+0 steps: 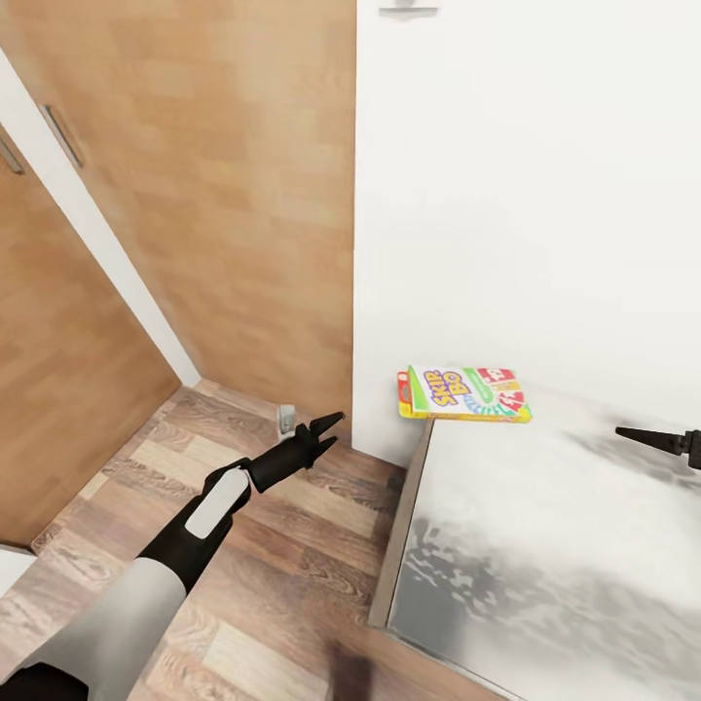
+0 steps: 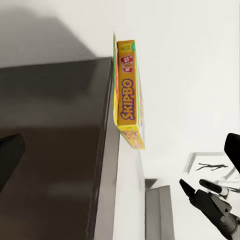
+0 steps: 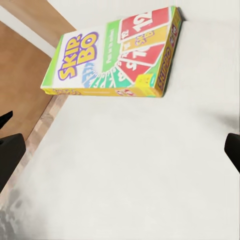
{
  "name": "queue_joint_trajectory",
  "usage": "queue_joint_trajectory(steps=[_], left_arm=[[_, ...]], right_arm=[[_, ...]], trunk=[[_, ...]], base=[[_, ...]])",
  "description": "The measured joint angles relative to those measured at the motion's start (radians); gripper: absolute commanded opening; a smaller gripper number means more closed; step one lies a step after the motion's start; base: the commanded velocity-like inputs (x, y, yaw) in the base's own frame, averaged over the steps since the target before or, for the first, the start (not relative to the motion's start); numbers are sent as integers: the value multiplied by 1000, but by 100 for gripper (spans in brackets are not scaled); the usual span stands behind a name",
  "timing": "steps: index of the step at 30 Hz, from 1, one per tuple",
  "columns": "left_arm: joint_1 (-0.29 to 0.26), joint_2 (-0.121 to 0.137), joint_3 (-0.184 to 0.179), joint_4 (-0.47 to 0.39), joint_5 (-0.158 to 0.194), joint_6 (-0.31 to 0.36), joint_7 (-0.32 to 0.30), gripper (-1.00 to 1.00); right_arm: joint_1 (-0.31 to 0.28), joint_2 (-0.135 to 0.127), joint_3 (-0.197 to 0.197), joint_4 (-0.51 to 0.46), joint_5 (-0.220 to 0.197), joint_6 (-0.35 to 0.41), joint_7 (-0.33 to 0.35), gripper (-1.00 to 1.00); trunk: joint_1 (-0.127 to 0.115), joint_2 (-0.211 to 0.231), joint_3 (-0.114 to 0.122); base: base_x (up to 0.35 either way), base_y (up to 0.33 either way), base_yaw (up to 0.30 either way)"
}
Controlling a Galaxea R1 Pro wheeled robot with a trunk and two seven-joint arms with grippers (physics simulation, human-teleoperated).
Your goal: Put all the toys in the child's room - the three board games (two on the bed and one on the table), the two jigsaw puzzles on the table, and the tennis ball on the table - inside the toy box on the table in the child's room.
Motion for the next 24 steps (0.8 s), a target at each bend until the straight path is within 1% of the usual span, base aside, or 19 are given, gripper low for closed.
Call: queue_joint_trajectory(steps=[6, 8, 11, 13, 14, 16, 17, 19, 24], left_arm=[[1, 1, -2, -1, -2, -7, -7, 100], [2, 1, -3, -1, -3, -11, -9, 100], [2, 1, -4, -1, -3, -12, -9, 100], [2, 2, -4, -1, -3, -13, -10, 100], [2, 2, -4, -1, -3, -13, -10, 100], [3, 2, -5, -1, -4, -14, -10, 100], [3, 2, -5, -1, -4, -14, -10, 100], [3, 2, -5, -1, -4, -14, -9, 100], [5, 2, -5, -1, -4, -15, -8, 100]], right_arm=[[3, 6, 1, -31, 0, 18, -3, 100], [10, 16, 1, -58, 0, 46, -6, 100], [14, 23, 1, -74, 1, 63, -8, 100], [20, 38, 0, -103, 1, 90, -18, 100], [20, 39, 0, -104, 2, 91, -18, 100], [24, 52, -2, -130, 2, 110, -33, 100], [24, 52, -2, -130, 2, 111, -33, 100], [27, 61, -4, -148, 2, 124, -52, 100], [30, 70, -5, -164, 2, 136, -75, 100]], trunk=[[0, 0, 0], [0, 0, 0], [0, 0, 0], [0, 0, 0], [0, 0, 0], [0, 0, 0], [0, 0, 0], [0, 0, 0], [0, 0, 0]], base=[[203, 161, 0], [227, 185, 0], [207, 168, 0], [152, 123, 0], [122, 98, 0], [97, 79, 0], [78, 63, 0], [62, 50, 0], [39, 31, 0]])
